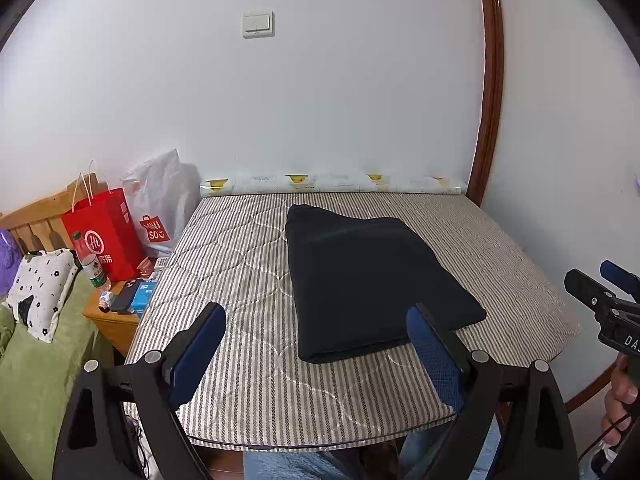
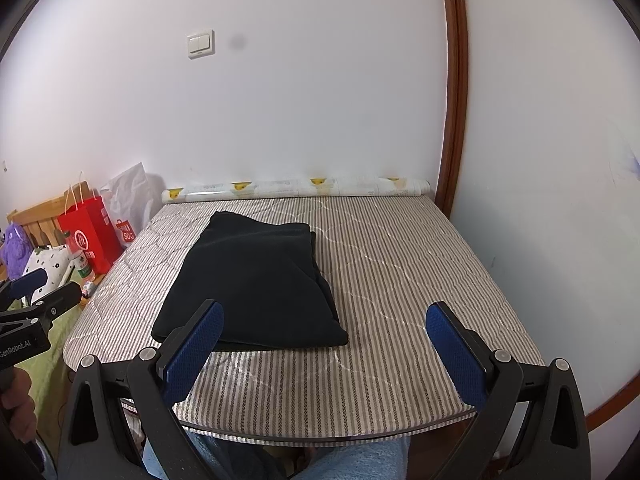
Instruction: Fold small clothes
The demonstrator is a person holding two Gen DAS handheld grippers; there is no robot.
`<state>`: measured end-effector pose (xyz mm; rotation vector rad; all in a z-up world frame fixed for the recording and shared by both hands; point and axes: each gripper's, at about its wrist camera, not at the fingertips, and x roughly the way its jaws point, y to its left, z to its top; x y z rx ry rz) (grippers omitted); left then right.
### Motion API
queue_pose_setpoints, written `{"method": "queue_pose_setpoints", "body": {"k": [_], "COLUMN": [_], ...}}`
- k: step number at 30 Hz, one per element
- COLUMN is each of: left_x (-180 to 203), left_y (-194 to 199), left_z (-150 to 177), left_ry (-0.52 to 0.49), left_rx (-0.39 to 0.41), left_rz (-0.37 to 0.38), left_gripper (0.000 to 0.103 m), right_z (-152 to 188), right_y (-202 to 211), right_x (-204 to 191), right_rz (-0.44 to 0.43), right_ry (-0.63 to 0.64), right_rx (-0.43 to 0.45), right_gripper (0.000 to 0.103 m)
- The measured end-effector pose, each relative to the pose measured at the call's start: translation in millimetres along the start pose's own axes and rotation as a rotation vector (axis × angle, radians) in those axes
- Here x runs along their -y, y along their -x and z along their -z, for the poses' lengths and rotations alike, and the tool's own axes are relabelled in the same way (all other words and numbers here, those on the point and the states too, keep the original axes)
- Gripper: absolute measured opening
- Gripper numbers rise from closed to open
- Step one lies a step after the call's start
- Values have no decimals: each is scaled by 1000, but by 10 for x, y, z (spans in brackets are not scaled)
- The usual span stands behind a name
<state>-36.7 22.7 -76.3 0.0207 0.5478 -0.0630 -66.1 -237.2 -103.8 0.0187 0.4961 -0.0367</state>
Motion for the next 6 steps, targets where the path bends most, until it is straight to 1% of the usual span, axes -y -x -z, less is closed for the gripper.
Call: {"method": "queue_pose_setpoints", "body": {"k": [6], "left_x": [-4], "left_y": [5], "left_z": [-8], "left_ry": [4], "left_rx": [14], "left_rz": [-13], "left_gripper": [92], "right_z": [-4], "right_y": [7], "right_x": [-25], "right_rz": [-6], "right_ry": [5], "right_rx": [7], "right_gripper": [100]}}
